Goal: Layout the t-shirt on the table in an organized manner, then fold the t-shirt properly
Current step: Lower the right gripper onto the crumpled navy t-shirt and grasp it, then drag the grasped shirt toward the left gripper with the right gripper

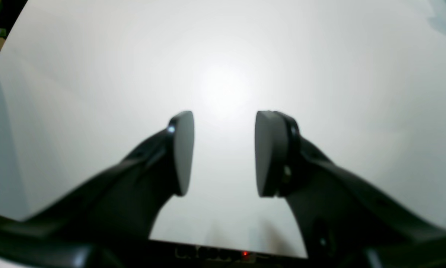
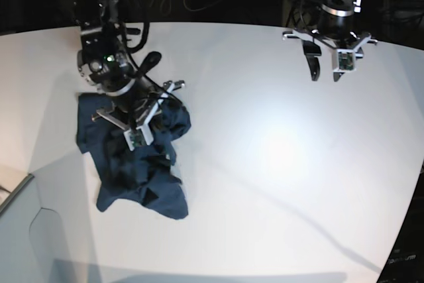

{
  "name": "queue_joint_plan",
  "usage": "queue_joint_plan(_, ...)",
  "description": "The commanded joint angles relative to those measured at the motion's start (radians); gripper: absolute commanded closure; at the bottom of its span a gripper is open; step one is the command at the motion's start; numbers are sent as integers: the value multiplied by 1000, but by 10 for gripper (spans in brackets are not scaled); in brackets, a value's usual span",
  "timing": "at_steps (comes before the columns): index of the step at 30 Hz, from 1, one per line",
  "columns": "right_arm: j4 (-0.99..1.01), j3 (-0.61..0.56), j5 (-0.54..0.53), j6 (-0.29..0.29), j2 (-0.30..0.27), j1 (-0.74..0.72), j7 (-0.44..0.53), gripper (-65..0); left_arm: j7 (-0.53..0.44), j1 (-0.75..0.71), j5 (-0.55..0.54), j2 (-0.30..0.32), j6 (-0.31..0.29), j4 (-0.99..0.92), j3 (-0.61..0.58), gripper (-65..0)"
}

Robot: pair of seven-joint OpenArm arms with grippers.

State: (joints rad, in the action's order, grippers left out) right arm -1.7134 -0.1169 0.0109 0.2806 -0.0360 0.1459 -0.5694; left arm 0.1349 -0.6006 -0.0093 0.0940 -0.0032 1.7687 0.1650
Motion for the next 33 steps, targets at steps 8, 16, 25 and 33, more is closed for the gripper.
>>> queue_joint_plan(8, -227, -185, -12, 162, 17, 77, 33, 0, -24, -6, -79, 3, 6, 24, 0, -262)
queue_joint_plan(16, -205, -269, -12, 173, 14, 116, 19, -19, -22, 21, -228, 10, 6, 20, 1, -263)
queue_joint_plan(25, -204, -266, -12, 173, 8, 122, 28, -235, -22, 37, -232, 11, 4, 12, -5, -522)
queue_joint_plan(33, -216, -140, -15, 173, 8, 142, 32, -285, -22, 63, -232, 5, 4, -30, -11, -610)
